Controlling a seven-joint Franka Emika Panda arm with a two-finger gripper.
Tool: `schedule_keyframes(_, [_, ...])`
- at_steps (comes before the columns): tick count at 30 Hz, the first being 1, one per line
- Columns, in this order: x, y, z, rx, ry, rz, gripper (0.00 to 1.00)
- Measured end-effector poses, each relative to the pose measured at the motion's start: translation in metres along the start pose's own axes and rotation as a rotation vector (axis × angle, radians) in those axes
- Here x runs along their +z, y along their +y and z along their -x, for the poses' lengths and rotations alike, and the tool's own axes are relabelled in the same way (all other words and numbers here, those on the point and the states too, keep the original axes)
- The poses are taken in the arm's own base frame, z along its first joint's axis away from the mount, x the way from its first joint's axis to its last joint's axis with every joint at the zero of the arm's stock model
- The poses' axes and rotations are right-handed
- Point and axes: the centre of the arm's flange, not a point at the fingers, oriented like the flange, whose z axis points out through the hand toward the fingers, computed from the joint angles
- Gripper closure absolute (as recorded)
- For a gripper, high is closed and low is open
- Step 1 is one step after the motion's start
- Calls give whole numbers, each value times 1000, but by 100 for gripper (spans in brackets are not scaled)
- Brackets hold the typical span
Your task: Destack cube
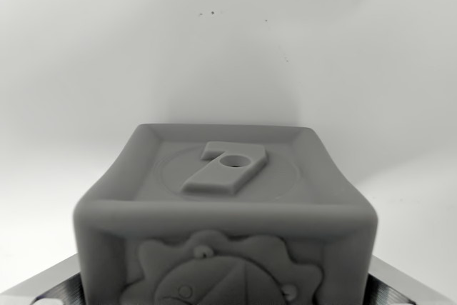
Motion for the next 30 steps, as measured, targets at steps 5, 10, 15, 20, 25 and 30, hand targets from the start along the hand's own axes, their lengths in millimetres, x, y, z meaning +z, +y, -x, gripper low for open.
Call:
schedule_keyframes(5, [4,0,0,0,0,0,100])
schedule_keyframes(10, [5,0,0,0,0,-1,100])
schedule_keyframes(15, [5,0,0,0,0,-1,100])
schedule_keyframes(20, [5,0,0,0,-1,-1,0])
schedule_keyframes(25, [5,0,0,0,-1,-2,0])
schedule_keyframes(30, [7,0,0,0,0,0,0])
